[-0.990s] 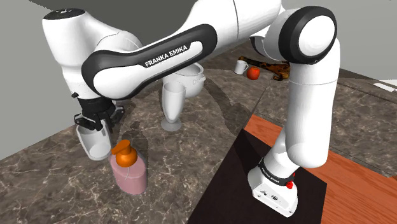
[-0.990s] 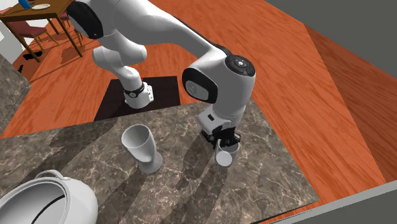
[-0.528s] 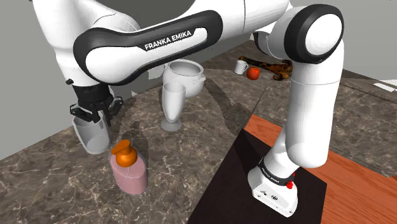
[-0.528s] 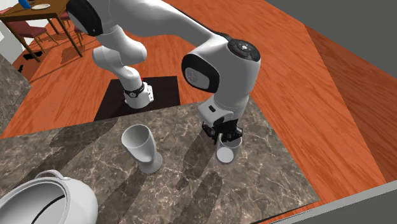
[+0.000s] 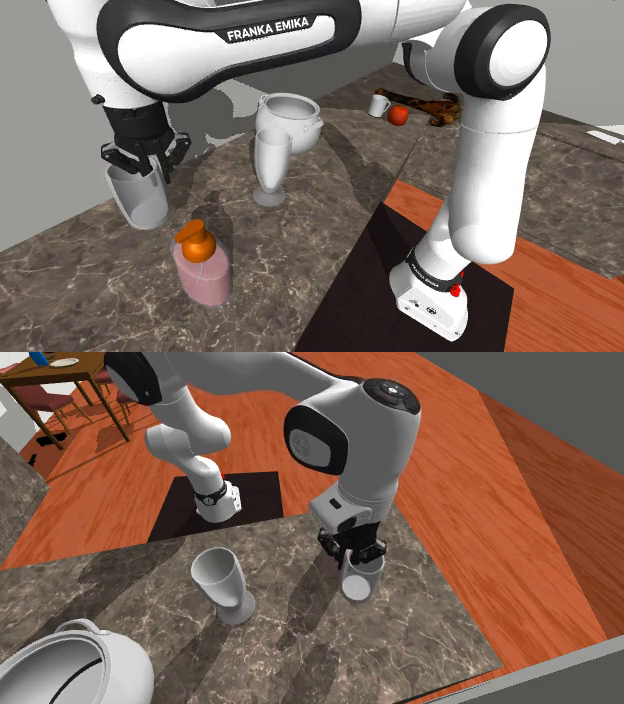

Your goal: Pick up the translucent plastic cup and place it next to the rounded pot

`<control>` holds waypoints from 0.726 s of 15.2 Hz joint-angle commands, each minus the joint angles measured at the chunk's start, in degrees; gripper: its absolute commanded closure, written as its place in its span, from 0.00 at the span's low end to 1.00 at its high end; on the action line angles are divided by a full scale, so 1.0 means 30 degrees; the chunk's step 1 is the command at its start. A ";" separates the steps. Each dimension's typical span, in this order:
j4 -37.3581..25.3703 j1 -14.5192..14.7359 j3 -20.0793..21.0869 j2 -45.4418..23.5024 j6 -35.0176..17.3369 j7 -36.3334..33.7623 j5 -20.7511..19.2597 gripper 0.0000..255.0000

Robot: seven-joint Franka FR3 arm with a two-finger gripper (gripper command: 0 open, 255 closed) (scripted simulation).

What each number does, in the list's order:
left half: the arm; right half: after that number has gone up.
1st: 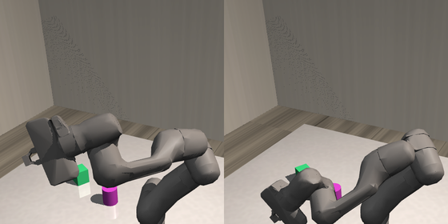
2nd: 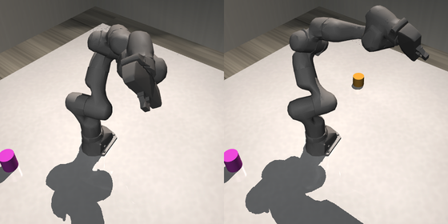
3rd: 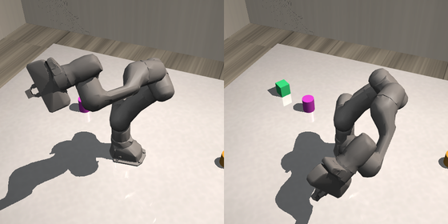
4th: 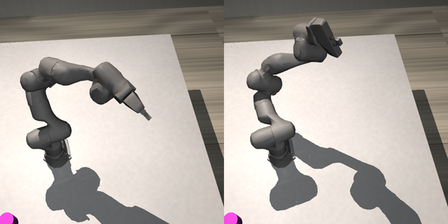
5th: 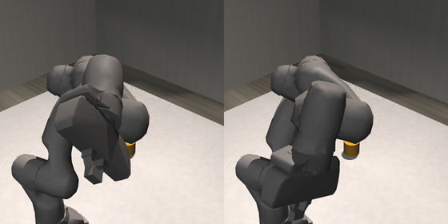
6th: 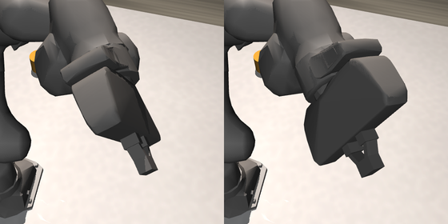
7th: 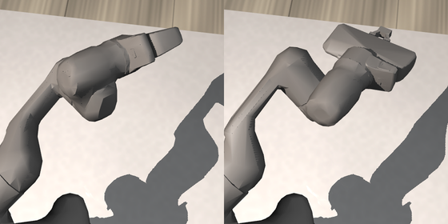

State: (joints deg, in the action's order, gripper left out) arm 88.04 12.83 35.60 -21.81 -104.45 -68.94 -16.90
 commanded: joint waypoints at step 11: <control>-0.3118 0.0400 0.0124 0.0018 0.3059 0.0397 0.0142 1.00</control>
State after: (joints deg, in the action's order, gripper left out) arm 79.61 13.84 35.93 -21.70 -96.14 -67.78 -16.46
